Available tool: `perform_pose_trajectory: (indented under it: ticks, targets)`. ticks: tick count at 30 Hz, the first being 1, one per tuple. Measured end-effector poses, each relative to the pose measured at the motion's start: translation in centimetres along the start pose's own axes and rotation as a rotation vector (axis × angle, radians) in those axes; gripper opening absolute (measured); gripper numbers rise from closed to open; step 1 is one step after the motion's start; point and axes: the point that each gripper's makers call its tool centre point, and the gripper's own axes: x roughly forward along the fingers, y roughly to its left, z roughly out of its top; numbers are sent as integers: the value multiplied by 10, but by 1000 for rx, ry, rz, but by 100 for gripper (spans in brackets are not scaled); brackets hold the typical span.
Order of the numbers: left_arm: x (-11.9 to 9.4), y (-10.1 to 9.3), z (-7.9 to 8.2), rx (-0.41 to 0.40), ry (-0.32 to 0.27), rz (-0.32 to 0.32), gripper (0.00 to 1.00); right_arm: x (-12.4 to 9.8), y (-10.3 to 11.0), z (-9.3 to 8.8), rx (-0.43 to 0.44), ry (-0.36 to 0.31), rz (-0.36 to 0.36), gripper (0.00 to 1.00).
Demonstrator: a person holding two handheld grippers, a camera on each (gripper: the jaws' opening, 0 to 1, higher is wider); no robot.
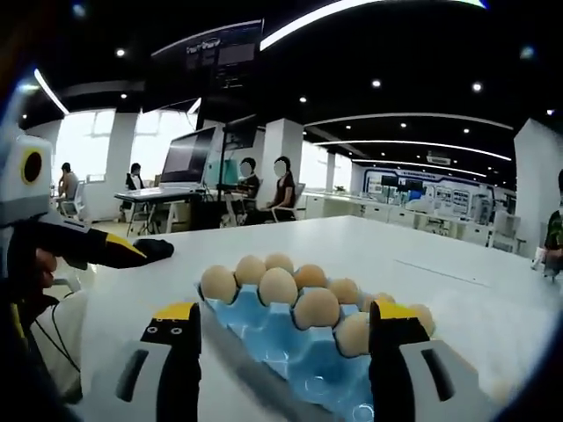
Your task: Place the egg into an empty slot of the egg tray after lifting it from the table, then release the egg inside the slot.
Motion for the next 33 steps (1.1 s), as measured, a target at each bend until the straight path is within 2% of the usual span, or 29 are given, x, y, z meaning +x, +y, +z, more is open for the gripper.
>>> perform_pose_trajectory:
  ticks: [15, 24, 33]
  targets:
    - [11, -9, 2, 6, -2, -26, 100, -26, -38, -11, 15, 20, -81, 81]
    - [17, -15, 3, 17, 0, -42, 100, -57, -70, -19, 24, 26, -155, 80]
    - [22, -21, 4, 27, 1, -52, 100, -76, -90, -23, 34, 28, -201, 80]
